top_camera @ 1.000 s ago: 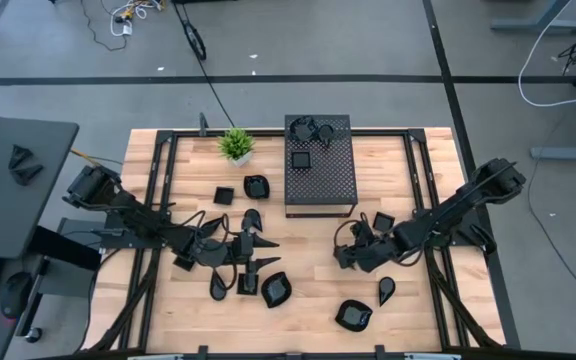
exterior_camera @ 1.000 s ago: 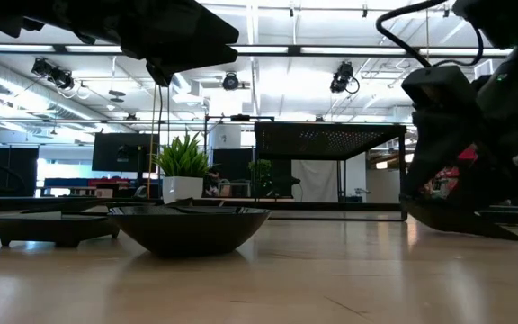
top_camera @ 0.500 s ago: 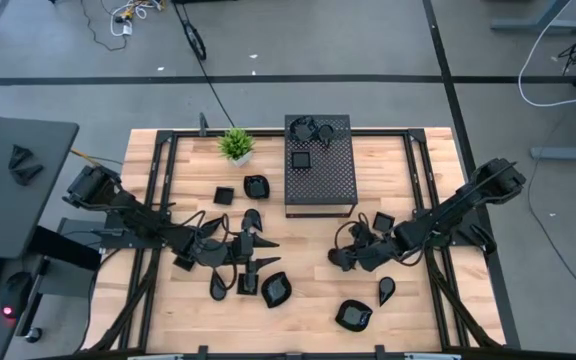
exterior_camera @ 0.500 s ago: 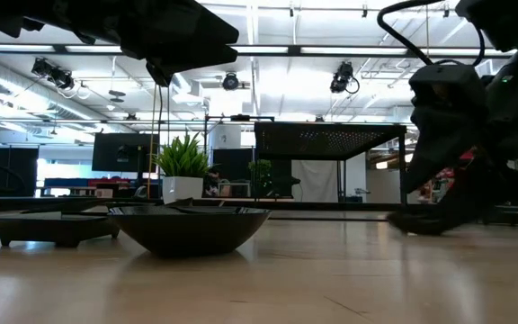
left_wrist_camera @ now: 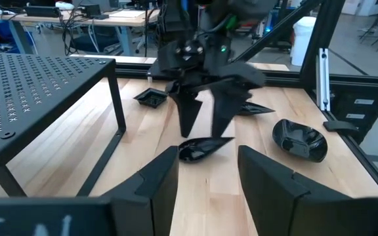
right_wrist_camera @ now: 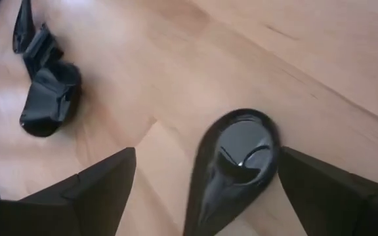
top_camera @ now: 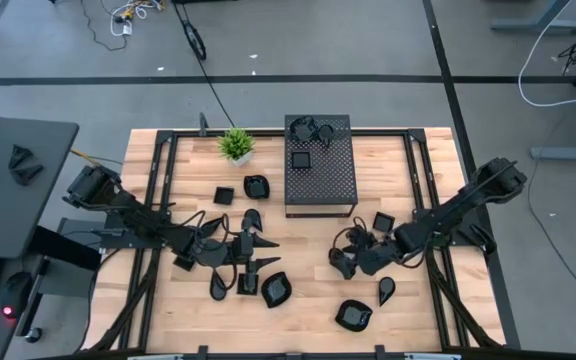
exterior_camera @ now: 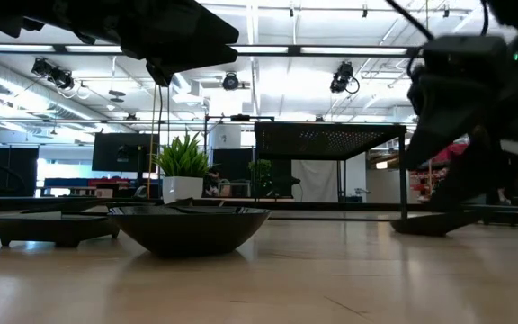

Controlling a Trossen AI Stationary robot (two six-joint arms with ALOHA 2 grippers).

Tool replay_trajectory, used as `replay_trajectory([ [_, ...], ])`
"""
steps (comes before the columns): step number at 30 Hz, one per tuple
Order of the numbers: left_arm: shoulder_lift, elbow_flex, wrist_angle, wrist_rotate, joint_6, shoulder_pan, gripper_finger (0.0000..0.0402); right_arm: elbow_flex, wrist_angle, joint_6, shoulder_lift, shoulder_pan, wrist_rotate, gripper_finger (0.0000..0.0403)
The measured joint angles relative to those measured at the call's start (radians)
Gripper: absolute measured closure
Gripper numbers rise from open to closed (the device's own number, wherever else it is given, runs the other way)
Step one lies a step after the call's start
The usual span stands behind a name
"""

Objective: Pick & Place Mini shaped plates
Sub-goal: Stack the drop shaped plate on top of the drop shaped plates on the shelf

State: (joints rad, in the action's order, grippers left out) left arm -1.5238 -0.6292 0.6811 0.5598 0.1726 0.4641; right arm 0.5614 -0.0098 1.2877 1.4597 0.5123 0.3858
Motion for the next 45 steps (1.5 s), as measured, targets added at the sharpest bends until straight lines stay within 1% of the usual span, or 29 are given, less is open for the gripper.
replay_trajectory([
  [3, 0.000, 0.000, 0.000, 0.000, 0.000, 0.000, 0.0236, 0.100, -0.154, 0.004, 0.011, 0.037, 0.034, 0.0038],
  [7, 0.000, 0.000, -0.005, 0.002, 0.012, -0.001, 0.0236, 0.281, -0.413, 0.014, 0.043, 0.090, 0.080, 0.0042],
  [11, 0.000, 0.000, -0.007, 0.003, 0.026, -0.001, 0.0236, 0.453, -0.655, 0.081, 0.123, 0.130, 0.095, 0.0045],
  [14, 0.000, 0.000, -0.014, 0.003, 0.027, -0.001, 0.0236, 0.549, -0.812, 0.174, 0.219, 0.142, 0.073, 0.0045],
  [17, 0.000, 0.000, -0.019, 0.004, 0.032, -0.001, 0.0236, 0.606, -0.919, 0.238, 0.321, 0.139, 0.001, 0.0045],
  [19, 0.000, 0.000, -0.022, 0.004, 0.033, -0.001, 0.0236, 0.619, -0.932, 0.248, 0.371, 0.133, -0.023, 0.0045],
  [21, 0.000, 0.000, -0.024, 0.004, 0.033, -0.001, 0.0236, 0.621, -0.897, 0.249, 0.403, 0.129, -0.033, 0.0045],
  [24, 0.000, 0.000, -0.029, 0.004, 0.033, -0.001, 0.0236, 0.622, -0.824, 0.247, 0.427, 0.121, -0.038, 0.0045],
  [26, 0.000, 0.000, -0.028, 0.004, 0.030, -0.002, 0.0236, 0.623, -0.808, 0.249, 0.434, 0.115, -0.038, 0.0045],
  [29, 0.000, 0.000, -0.028, 0.004, 0.029, -0.003, 0.0236, 0.623, -0.816, 0.272, 0.446, 0.105, -0.019, 0.0045],
  [32, 0.000, 0.000, -0.028, 0.004, 0.030, -0.003, 0.0236, 0.623, -0.809, 0.285, 0.455, 0.095, 0.022, 0.0045],
  [35, 0.000, 0.000, -0.028, 0.004, 0.032, -0.003, 0.0236, 0.623, -0.797, 0.302, 0.472, 0.074, 0.021, 0.0047],
  [45, 0.000, 0.000, -0.027, 0.004, 0.034, -0.003, 0.0236, 0.626, -0.774, 0.297, 0.504, 0.035, 0.023, 0.0082],
])
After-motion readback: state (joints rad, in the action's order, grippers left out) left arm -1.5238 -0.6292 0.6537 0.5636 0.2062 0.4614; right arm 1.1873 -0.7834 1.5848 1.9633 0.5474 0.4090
